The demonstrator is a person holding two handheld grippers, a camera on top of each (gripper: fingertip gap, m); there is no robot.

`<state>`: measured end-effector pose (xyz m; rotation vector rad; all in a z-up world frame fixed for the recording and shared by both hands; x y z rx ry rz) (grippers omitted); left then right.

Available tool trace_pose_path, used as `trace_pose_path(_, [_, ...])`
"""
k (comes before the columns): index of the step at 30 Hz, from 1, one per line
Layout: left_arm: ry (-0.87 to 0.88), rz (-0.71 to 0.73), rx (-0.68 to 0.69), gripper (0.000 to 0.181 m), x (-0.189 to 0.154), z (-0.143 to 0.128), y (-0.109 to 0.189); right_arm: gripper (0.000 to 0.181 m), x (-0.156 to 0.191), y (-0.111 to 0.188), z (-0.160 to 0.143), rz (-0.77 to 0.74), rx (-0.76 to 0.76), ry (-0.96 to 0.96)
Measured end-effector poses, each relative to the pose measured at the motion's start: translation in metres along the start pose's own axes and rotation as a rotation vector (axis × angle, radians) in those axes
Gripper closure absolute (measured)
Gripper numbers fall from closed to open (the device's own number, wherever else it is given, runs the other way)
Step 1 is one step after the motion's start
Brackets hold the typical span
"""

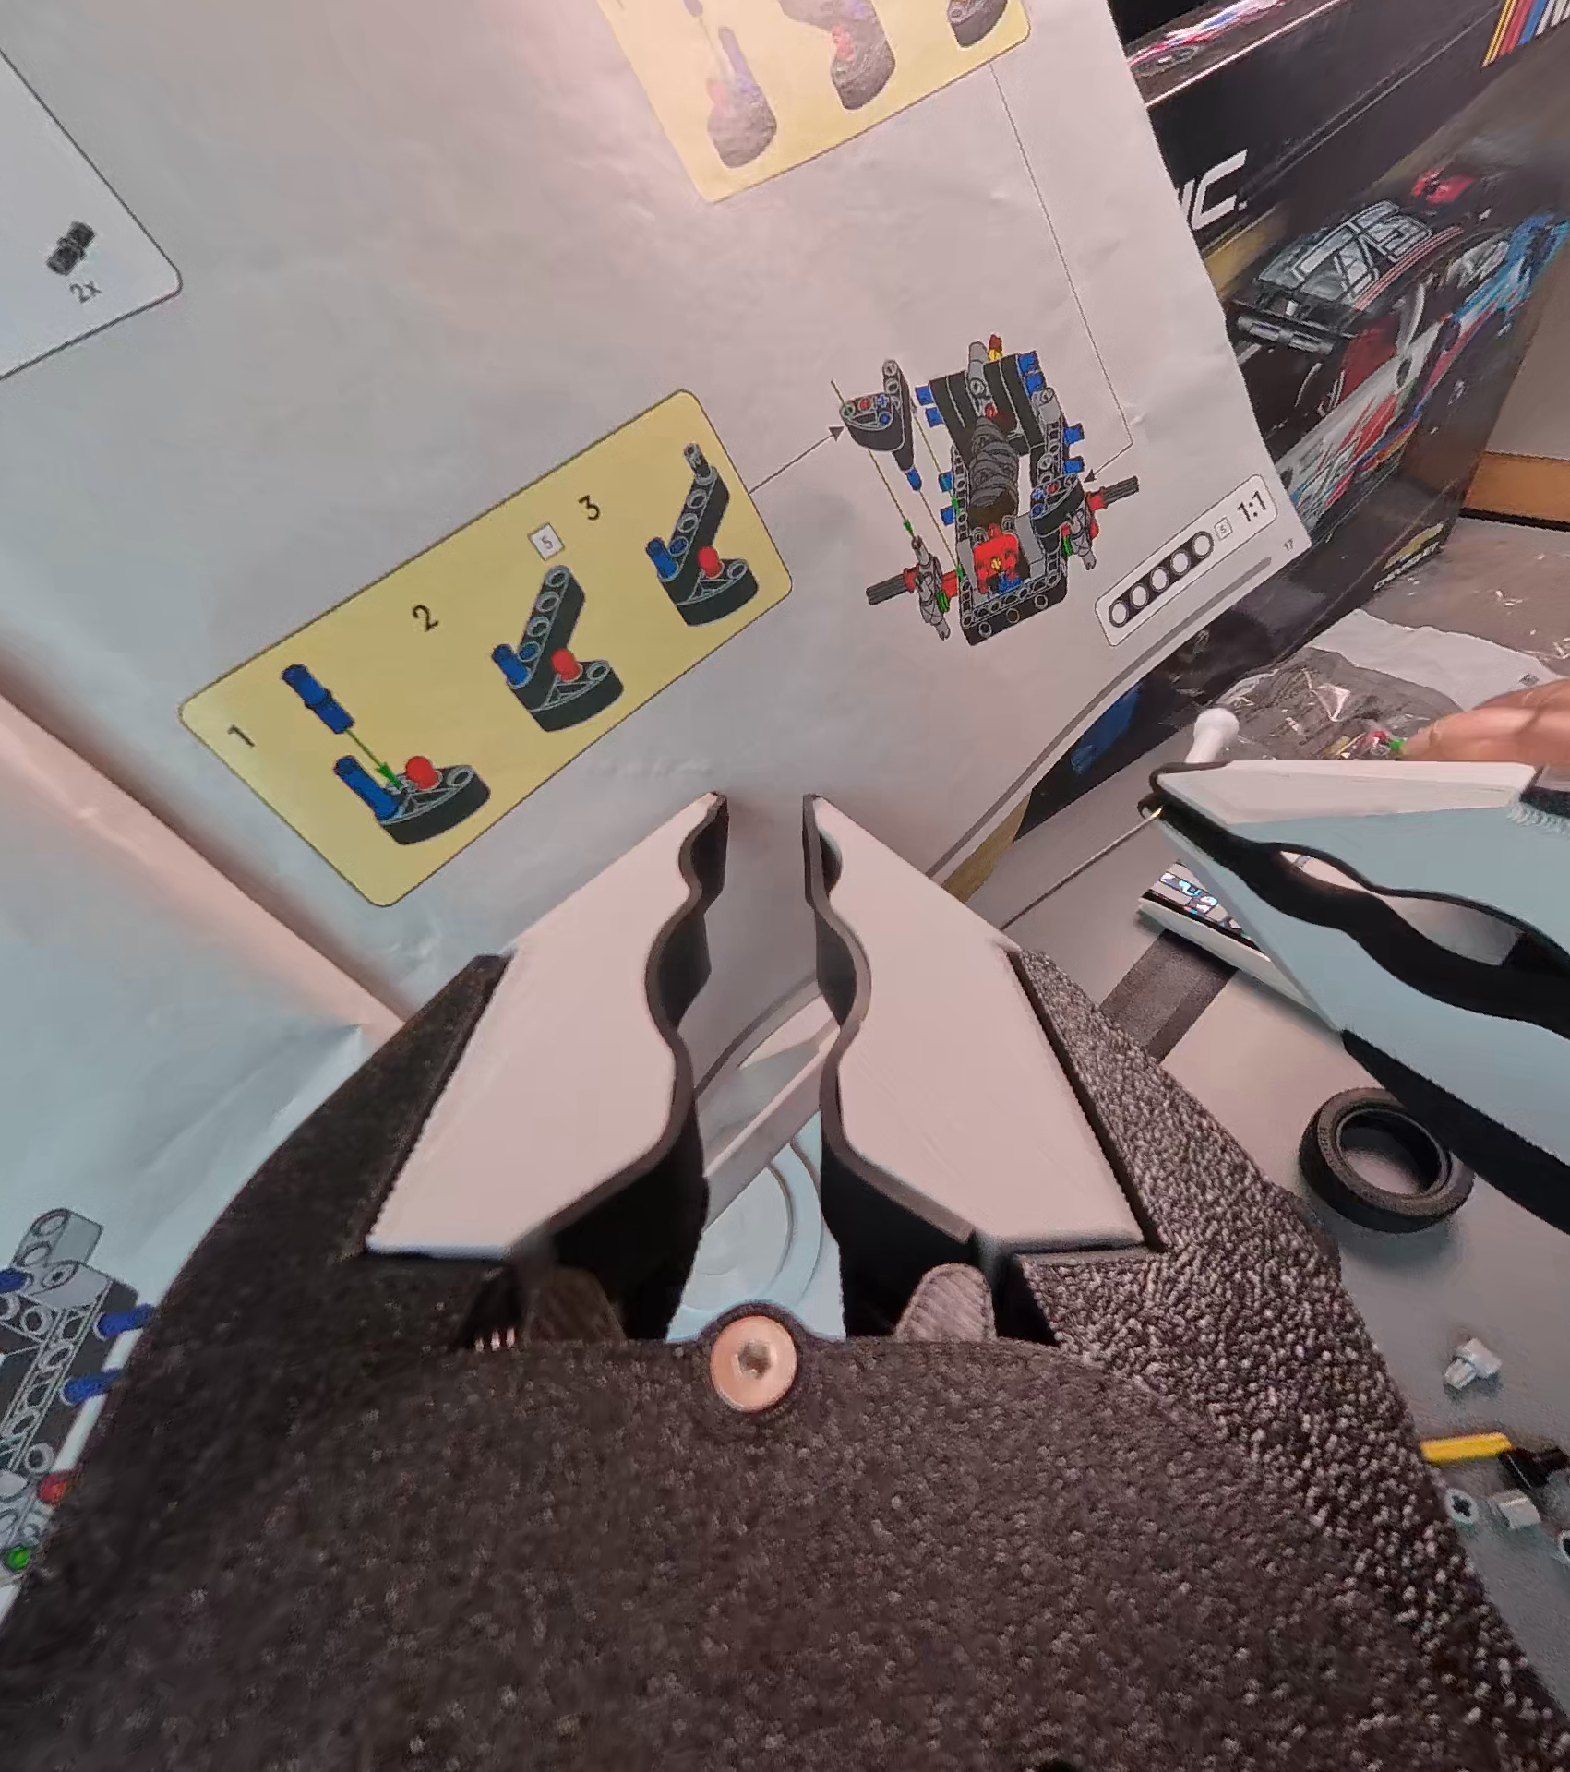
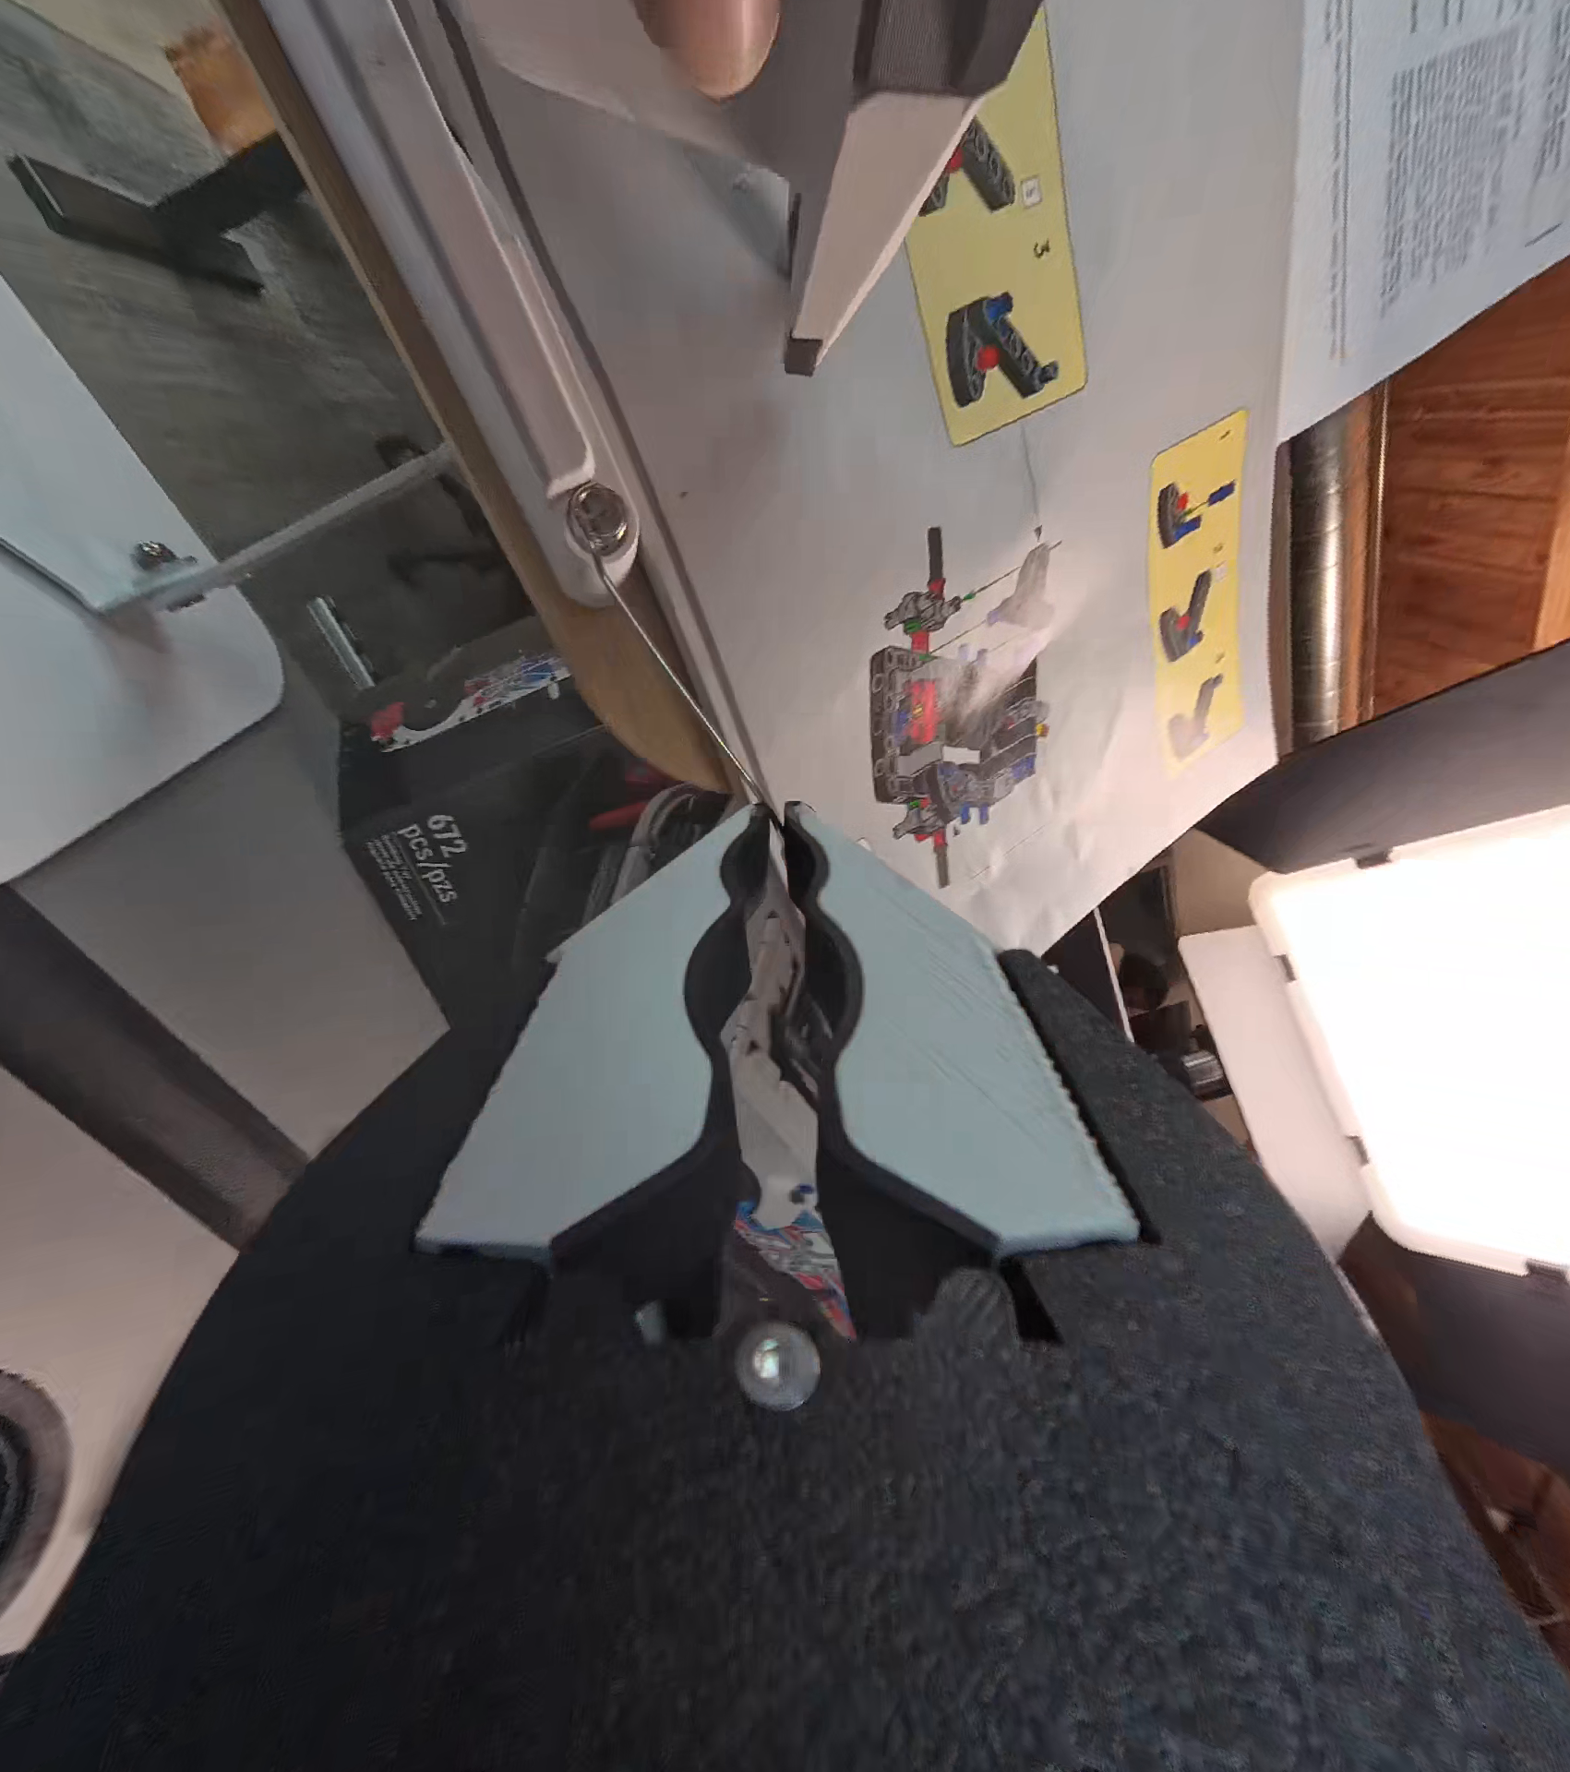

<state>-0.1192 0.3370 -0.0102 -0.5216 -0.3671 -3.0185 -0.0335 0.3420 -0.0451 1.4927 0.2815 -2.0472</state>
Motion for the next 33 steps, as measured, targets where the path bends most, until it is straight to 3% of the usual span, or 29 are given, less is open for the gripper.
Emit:
trace_pose_path(5, [0.021, -0.015, -0.006, 0.165, -0.003, 0.0, 0.001, 0.177, -0.029, -0.01, 0.033, -0.063, -0.025, 0.273])
trace_pose_path(8, [0.052, -0.046, -0.002, 0.162, -0.004, 0.001, 0.002, 0.174, -0.035, -0.025, 0.051, -0.056, -0.04, 0.286])
trace_pose_path(10, [0.087, -0.077, 0.003, 0.157, -0.005, 0.001, 0.003, 0.171, -0.041, -0.029, 0.058, -0.07, -0.083, 0.161])
trace_pose_path(14, [0.126, -0.114, -0.005, 0.146, -0.003, 0.001, 0.015, 0.134, -0.046, -0.012, 0.056, 0.004, -0.222, -0.336])
trace_pose_path(17, [0.125, -0.052, -0.085, 0.147, 0.015, 0.001, 0.032, 0.136, -0.033, -0.007, 0.049, 0.168, -0.347, -0.752])
trace_pose_path(20, [0.139, 0.041, -0.089, 0.15, 0.037, -0.012, 0.045, 0.147, -0.013, -0.017, 0.058, 0.364, -0.397, -0.901])
trace_pose_path(23, [0.182, 0.13, -0.067, 0.152, 0.061, -0.033, 0.053, 0.166, -0.009, -0.024, 0.066, 0.339, -0.339, -0.753])
trace_pose_path(25, [0.232, 0.167, -0.048, 0.154, 0.076, -0.047, 0.058, 0.178, -0.01, -0.024, 0.072, 0.276, -0.31, -0.52])
trace_pose_path(29, [0.36, 0.173, -0.01, 0.155, 0.097, -0.073, 0.061, 0.18, 0.012, -0.021, 0.094, 0.28, -0.334, -0.092])
trace_pose_path(33, [0.424, 0.168, 0.006, 0.153, 0.105, -0.089, 0.064, 0.18, 0.021, -0.022, 0.097, 0.345, -0.35, -0.074])
Point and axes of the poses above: each gripper's, where its closed fingertips meet, y back along the fingers, z out of its top, x = y × z across the jaws, the point moved 1 cm from there along y, back along the fingers, and after that the axes turned 14 degrees about z, right-handed, at the moved point
